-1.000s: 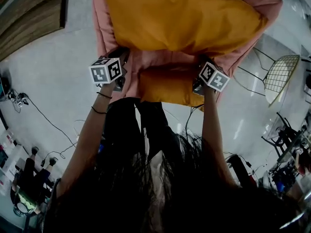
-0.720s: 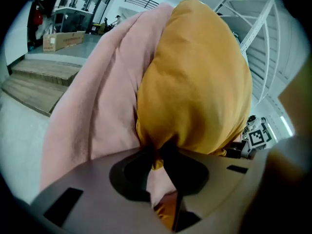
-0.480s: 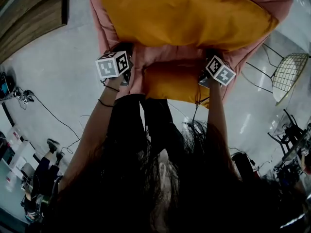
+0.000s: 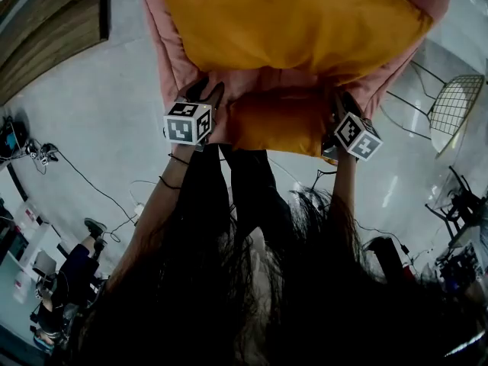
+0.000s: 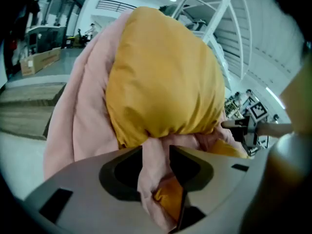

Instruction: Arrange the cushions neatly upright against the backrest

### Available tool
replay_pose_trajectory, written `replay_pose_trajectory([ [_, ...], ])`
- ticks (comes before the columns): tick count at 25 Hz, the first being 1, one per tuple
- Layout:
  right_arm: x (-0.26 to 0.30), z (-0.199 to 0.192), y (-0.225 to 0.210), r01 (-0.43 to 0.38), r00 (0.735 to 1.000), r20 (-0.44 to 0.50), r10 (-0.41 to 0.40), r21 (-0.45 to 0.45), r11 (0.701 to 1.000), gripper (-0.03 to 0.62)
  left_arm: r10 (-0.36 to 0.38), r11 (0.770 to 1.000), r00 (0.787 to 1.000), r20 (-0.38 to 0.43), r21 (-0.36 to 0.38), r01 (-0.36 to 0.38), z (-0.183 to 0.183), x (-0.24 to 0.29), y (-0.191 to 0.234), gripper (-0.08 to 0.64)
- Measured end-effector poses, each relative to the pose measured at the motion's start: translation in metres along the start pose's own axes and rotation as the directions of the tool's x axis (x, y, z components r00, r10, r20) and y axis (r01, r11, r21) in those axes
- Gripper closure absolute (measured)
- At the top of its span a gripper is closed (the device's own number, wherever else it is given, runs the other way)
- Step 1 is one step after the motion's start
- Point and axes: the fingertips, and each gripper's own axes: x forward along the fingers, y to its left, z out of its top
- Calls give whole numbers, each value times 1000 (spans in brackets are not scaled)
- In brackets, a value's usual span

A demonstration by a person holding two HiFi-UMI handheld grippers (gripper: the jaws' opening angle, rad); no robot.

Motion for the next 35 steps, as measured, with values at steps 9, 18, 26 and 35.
replay_pose_trajectory([
  [9,-63,-25,27,36,998,52,-32,-74,997,411,-184,983,968,-171,-5,186,-88,-29,-45,396],
  [18,-124,-70,27,121,991,68,-114,-113,986,411,-306,950,924,-231,-7,312,-145,-41,-76,396],
  [26,-144,-138,2,157,976,-101,-195,-302,940,411,-393,914,870,-296,-229,335,-219,-46,-88,350],
  [35,-127,-163,-29,130,930,-202,-308,-604,786,411,-351,931,795,-495,-91,354,-277,-26,-96,324],
])
